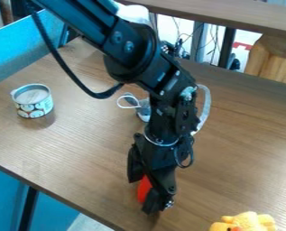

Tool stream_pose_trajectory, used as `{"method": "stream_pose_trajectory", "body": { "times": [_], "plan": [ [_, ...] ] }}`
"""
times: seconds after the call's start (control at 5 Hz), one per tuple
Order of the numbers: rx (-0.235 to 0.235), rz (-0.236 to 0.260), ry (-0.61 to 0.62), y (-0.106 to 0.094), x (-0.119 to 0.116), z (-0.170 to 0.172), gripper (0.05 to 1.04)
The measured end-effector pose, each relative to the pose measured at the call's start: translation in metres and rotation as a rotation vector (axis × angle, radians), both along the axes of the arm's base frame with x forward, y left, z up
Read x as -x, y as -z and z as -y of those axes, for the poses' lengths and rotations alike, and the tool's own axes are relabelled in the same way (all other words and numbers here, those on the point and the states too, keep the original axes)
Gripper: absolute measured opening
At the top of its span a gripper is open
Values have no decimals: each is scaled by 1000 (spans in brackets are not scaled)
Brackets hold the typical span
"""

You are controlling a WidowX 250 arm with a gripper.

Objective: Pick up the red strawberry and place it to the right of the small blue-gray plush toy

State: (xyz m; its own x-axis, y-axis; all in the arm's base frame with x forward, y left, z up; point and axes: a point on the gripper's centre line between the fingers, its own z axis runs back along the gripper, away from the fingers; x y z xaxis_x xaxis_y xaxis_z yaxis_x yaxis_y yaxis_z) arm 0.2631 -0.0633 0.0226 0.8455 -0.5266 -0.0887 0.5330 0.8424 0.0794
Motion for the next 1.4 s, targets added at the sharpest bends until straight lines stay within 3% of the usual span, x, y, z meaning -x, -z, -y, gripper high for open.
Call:
{"method": "stream_pose_trajectory", "body": {
  "times": [0.2, 0.4, 0.6, 0.8, 1.0, 1.4],
  "plan": [
    [19, 8, -29, 1, -8, 5, 946],
    [86, 26, -107, 1, -6, 8, 834],
    [141, 74, -240, -21, -3, -3, 833],
    [166, 123, -334, -46, -6, -6, 833],
    [186, 195, -412, -71, -34, 4, 833],
    [137, 251, -538, -72, -81, 35, 833]
  ]
}}
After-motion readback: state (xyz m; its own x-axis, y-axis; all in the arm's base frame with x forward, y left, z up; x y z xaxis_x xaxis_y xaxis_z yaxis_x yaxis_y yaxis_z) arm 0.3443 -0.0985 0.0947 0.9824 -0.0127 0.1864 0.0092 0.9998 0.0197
